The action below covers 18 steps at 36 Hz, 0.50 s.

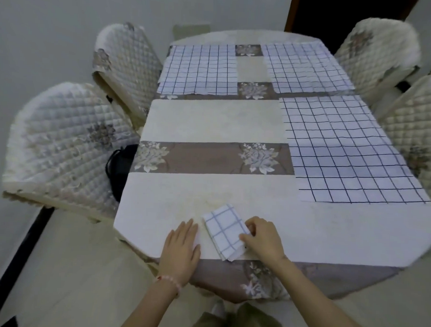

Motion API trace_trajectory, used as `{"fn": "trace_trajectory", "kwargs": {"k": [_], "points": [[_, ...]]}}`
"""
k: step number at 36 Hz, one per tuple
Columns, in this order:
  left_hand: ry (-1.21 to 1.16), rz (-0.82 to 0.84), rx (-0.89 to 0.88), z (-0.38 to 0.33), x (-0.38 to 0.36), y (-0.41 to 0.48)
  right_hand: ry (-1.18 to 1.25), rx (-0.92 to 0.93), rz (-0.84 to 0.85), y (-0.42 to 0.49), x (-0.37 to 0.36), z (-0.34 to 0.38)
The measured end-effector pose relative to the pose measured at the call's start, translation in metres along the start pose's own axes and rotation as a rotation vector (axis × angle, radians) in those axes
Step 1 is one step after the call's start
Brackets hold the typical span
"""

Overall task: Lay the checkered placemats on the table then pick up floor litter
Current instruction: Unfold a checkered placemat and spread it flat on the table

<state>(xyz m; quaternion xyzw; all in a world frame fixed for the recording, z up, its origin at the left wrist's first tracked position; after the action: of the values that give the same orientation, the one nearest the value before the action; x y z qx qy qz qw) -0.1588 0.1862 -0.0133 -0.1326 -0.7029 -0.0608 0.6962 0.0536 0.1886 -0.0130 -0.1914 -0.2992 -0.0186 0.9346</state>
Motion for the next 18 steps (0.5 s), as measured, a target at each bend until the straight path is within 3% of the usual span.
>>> {"fn": "trace_trajectory", "kwargs": {"k": [5,11,15,18], "points": [[-0.025,-0.031,0.007,-0.002,0.000,-0.002,0.122,-0.055,-0.009,-0.007,0.005,-0.011],[-0.161,0.091,0.063,0.000,-0.003,0.003,0.622,-0.163,0.007,-0.027,0.019,-0.025],[-0.711,0.118,0.285,-0.007,0.020,0.001,0.774,-0.200,0.010,-0.041,0.027,-0.029],[-1.161,0.250,0.389,-0.033,0.031,-0.004,0.925,-0.202,0.029,-0.051,0.031,-0.023]]}}
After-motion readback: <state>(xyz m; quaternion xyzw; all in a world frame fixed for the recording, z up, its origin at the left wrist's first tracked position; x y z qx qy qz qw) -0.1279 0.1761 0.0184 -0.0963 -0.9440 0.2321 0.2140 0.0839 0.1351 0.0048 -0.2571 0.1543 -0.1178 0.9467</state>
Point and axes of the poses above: each hand's wrist, its own y-axis towards the middle knuckle, its own x-axis out of the back of the hand, z = x × y, the point moved 9 cm from there along y, towards the middle knuckle, and after that the axes turned 12 degrees about y, right-handed, at the moved point
